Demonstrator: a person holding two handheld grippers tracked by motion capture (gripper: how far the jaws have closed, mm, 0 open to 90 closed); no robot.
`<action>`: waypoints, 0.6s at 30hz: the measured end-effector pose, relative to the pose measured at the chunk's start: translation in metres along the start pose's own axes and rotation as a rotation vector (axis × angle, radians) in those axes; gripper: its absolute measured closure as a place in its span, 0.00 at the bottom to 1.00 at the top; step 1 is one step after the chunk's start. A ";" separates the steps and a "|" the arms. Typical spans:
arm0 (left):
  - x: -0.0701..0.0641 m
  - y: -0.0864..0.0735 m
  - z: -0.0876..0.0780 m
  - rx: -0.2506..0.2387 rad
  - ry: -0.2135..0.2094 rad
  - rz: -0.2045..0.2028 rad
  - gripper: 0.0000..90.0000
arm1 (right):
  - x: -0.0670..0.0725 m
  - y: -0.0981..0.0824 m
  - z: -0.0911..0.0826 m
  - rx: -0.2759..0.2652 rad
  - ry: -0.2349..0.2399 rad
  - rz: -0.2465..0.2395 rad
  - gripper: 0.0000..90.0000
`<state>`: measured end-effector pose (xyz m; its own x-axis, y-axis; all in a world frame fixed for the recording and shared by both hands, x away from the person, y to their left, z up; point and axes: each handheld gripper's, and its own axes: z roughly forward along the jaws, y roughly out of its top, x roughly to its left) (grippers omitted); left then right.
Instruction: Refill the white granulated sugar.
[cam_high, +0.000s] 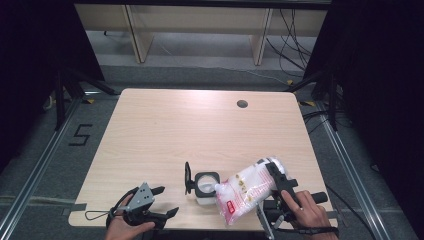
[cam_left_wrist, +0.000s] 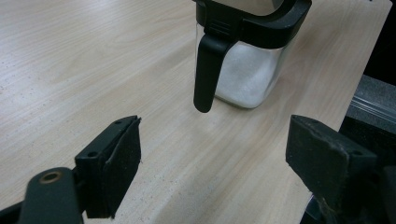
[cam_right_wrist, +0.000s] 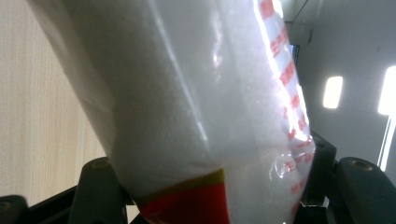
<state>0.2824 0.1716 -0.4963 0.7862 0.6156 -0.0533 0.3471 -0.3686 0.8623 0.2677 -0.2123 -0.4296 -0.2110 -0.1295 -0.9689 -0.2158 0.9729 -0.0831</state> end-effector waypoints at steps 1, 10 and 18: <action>0.000 0.000 0.000 -0.001 0.001 -0.002 0.20 | 0.000 0.000 0.000 0.000 0.000 -0.001 0.42; -0.001 0.000 0.000 -0.002 0.001 -0.012 0.20 | -0.001 0.000 0.000 0.001 0.002 -0.010 0.42; 0.001 0.000 0.000 0.015 0.009 0.005 0.20 | -0.001 0.000 0.000 0.002 0.002 -0.010 0.42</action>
<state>0.2828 0.1724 -0.4963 0.7832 0.6201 -0.0445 0.3509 -0.3819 0.8550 0.2677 -0.2119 -0.4284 -0.2108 -0.1400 -0.9674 -0.2162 0.9719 -0.0935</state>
